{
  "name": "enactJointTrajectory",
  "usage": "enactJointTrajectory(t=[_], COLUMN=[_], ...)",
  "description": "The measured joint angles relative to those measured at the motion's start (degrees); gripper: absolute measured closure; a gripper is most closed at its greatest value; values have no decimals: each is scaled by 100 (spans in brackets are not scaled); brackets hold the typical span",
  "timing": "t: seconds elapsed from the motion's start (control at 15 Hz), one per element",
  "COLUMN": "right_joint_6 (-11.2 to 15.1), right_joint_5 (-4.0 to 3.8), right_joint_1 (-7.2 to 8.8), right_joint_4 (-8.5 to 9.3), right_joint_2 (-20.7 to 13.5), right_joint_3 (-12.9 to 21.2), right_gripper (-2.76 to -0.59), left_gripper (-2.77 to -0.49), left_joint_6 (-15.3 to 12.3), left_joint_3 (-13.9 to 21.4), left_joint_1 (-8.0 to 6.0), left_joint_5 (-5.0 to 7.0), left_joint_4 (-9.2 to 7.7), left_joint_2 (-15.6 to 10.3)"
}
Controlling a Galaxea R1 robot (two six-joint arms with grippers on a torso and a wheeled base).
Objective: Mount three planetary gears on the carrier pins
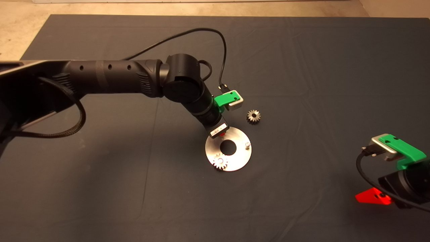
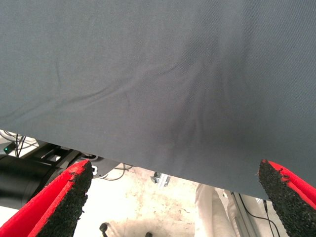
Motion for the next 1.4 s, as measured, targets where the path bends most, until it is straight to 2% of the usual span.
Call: enactJointTrajectory(t=[0.93,1.33,1.4], right_joint_6=[0,0,0], right_joint_5=[0,-2,0], right_joint_1=[11,11,11], right_joint_4=[1,1,1], right_joint_2=[-1,0,-2], right_joint_3=[0,0,0], right_gripper=[-250,-250,-250], left_gripper=[-55,-55,-65], left_joint_6=[-24,-26,-28], left_joint_3=[0,0,0], left_joint_1=[29,29,29], left_joint_5=[-50,-157,-179], left_joint_4=[0,-2,-5], left_joint_2=[-35,-74,-77])
